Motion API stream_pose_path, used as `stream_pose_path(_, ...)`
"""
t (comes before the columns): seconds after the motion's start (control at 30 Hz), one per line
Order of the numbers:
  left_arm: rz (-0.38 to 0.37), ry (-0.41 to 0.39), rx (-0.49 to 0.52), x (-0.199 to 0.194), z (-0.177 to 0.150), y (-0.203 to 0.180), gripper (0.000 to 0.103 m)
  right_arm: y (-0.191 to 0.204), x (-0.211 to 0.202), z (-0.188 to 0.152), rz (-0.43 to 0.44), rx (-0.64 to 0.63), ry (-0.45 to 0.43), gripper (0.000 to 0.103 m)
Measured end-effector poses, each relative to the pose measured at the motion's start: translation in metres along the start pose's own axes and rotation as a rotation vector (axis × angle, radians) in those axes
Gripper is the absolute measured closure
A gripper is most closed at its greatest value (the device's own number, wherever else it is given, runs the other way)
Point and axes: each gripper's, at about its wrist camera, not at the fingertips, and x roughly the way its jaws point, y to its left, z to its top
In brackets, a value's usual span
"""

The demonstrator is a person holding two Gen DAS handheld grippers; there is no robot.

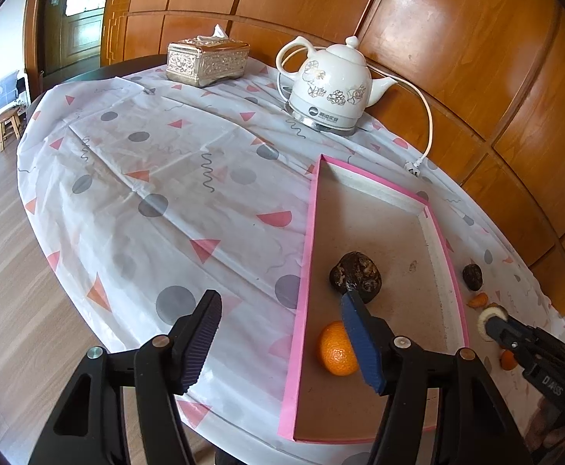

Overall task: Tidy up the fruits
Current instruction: 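Carry the dark slice into the pink tray and open the right tool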

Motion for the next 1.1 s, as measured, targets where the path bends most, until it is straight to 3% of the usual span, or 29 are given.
stream_pose_path(0.23,0.004,-0.001,-0.012,0.001,0.001,0.004,0.038,0.025,0.021,0.010,0.030,-0.073,0.034,0.078)
stream_pose_path(0.67,0.010,0.010,-0.011,0.005,0.000,0.006,0.038,0.039,0.074,0.013,0.002,-0.082,0.151,0.077)
stream_pose_path(1.1,-0.001,0.001,0.016,0.001,-0.001,-0.001,0.038,0.038,0.033,0.007,-0.021,-0.057,0.035,0.070)
